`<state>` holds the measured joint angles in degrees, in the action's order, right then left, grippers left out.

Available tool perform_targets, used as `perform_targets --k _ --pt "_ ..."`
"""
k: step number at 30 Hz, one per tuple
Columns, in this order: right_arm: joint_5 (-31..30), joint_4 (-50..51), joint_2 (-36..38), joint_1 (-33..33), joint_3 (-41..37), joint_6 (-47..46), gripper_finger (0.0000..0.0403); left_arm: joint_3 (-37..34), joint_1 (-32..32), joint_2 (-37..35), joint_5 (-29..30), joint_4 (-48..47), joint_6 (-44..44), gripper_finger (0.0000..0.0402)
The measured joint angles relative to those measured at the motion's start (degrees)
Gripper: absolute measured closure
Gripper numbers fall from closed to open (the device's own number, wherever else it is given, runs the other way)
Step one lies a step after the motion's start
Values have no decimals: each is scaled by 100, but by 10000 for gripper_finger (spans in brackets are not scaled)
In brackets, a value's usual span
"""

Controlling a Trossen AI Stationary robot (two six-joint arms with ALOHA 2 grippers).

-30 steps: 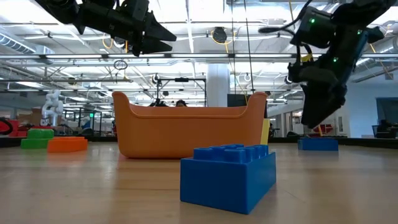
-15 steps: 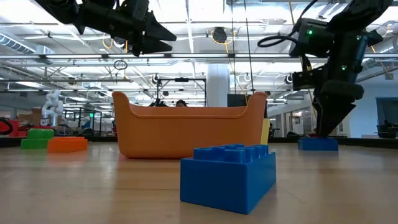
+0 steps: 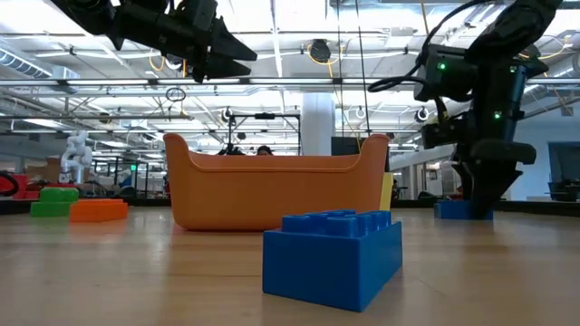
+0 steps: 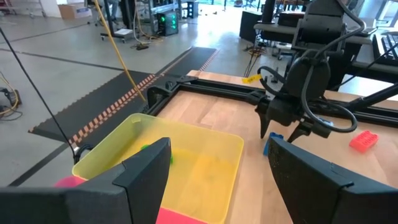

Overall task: Sort & place blocks by color
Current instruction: Put the blue game piece into the red bin

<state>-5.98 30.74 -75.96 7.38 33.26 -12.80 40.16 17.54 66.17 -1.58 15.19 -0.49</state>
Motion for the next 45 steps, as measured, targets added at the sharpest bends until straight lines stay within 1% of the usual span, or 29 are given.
perform_targets --k 4,9,13,18,19,23,27,30,32,35,38,45 --pt "22 -100 -66 0 0 -122 193 0 -2 0 0 -1 29 131" --pt "94 -115 54 -4 -9 -148 271 0 0 0 1 -1 37 131" --pt "7 -191 240 -3 -32 -149 271 0 0 0 0 -1 35 131" --pt "52 -732 734 2 -28 -170 271 0 0 0 0 -3 33 131" --pt "138 -943 859 2 -28 -164 271 0 0 0 1 -3 33 131" --pt "160 -2022 1312 -37 -24 32 272 0 0 0 2 -3 26 131" --pt "162 -3321 1448 -14 -18 333 271 0 0 0 35 8 -29 131" --pt "160 -4112 1262 159 -13 528 272 -2 3 1 185 147 -207 131" --pt "168 -4572 1010 342 -13 569 271 -2 7 1 188 240 -290 131" --pt "475 -5080 529 628 78 564 271 -2 7 1 186 266 -304 131" --pt "811 -5204 -74 812 480 568 271 -2 7 1 186 266 -304 131" --pt "1314 -5063 -1445 996 1884 948 271 -2 7 1 186 203 -278 131"
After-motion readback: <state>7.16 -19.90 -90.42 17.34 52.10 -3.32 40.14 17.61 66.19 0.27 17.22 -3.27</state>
